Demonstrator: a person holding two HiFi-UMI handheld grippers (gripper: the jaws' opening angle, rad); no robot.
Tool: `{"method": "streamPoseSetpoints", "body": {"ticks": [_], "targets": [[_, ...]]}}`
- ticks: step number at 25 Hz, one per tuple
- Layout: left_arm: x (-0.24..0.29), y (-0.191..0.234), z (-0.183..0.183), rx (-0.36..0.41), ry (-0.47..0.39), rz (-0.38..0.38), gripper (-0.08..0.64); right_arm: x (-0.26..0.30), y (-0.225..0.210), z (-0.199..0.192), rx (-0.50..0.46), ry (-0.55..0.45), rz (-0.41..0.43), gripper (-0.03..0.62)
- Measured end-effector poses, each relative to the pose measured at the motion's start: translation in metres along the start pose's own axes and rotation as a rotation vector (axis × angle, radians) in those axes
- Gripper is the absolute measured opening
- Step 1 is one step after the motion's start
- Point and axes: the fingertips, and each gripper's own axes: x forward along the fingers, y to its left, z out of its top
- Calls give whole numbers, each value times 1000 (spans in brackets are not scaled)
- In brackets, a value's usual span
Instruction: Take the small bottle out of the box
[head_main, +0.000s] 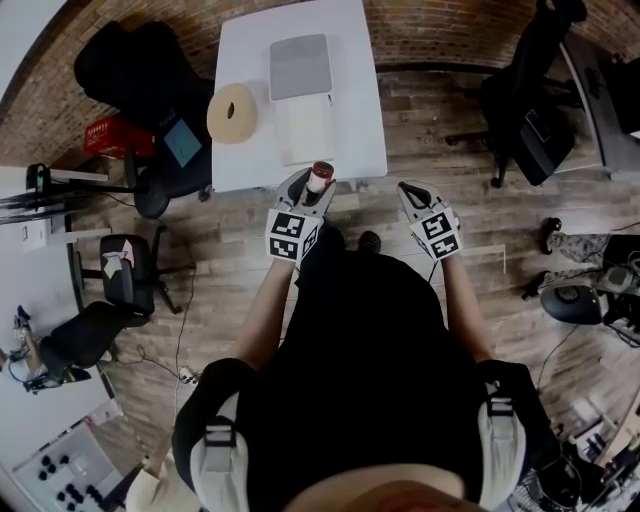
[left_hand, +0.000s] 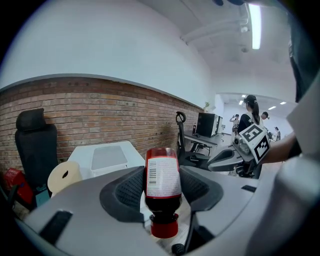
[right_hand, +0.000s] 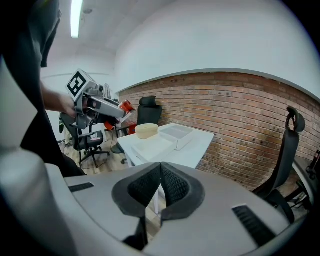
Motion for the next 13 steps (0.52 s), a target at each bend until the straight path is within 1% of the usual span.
{"method": "streamPoseSetpoints", "body": {"ticks": [7, 13], "targets": [[5, 5, 5, -18, -9, -6, 227, 4, -7, 0, -1, 2, -6, -3], [5, 12, -3, -41, 14, 4, 227, 8, -4, -2, 6, 9, 7, -3]]}}
